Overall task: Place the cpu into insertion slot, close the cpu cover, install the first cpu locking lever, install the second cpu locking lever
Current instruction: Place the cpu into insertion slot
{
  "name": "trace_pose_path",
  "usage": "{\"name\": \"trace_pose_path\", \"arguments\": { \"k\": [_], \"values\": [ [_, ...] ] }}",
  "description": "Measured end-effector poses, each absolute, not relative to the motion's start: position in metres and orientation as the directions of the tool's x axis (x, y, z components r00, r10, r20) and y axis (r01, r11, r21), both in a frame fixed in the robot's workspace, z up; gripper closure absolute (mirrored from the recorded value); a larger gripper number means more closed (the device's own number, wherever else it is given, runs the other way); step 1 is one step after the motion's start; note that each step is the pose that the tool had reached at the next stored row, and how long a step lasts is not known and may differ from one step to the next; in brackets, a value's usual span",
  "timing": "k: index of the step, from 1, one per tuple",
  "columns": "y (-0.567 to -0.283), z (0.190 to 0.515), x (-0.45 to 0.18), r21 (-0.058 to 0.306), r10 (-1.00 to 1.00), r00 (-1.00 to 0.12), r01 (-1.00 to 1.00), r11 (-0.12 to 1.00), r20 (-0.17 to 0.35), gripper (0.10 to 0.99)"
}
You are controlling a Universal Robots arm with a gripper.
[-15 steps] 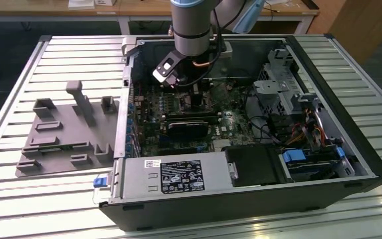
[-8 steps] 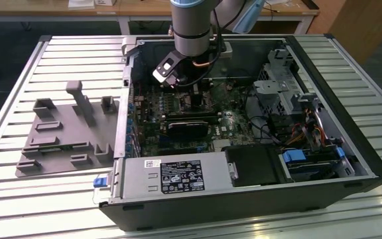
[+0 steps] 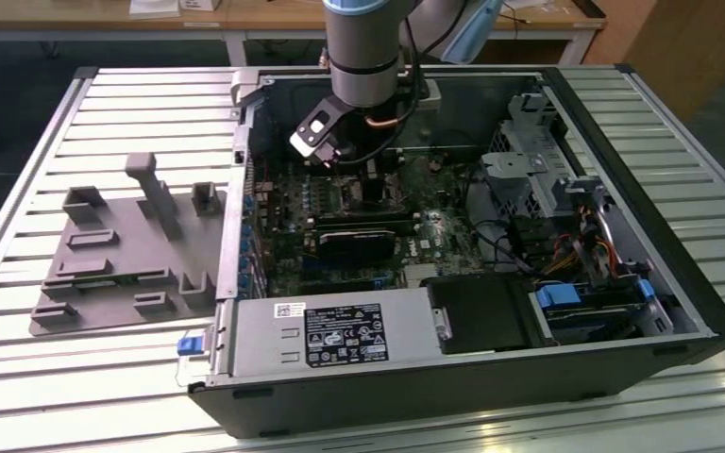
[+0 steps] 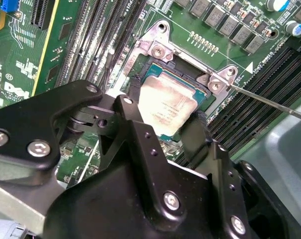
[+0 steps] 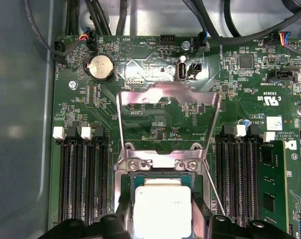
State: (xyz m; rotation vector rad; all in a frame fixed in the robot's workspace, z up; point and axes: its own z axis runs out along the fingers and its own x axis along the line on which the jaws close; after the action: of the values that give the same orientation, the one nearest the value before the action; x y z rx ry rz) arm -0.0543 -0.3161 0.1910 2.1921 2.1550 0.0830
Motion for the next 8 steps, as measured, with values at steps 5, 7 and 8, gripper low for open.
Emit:
{"name": "trace_pose_path", "arguments": {
  "k": [5, 7, 8],
  "values": [
    [-0.3162, 0.1913, -0.0544, 0.085, 1.000, 0.017, 0.996, -0.017, -0.009, 0.475],
    [-0.3163, 0.1919, -0.0545, 0.084, 1.000, 0.018, 0.996, -0.017, -0.009, 0.475],
    [-0.3163, 0.1929, -0.0545, 0.085, 1.000, 0.018, 0.996, -0.017, -0.009, 0.475]
  ]
}}
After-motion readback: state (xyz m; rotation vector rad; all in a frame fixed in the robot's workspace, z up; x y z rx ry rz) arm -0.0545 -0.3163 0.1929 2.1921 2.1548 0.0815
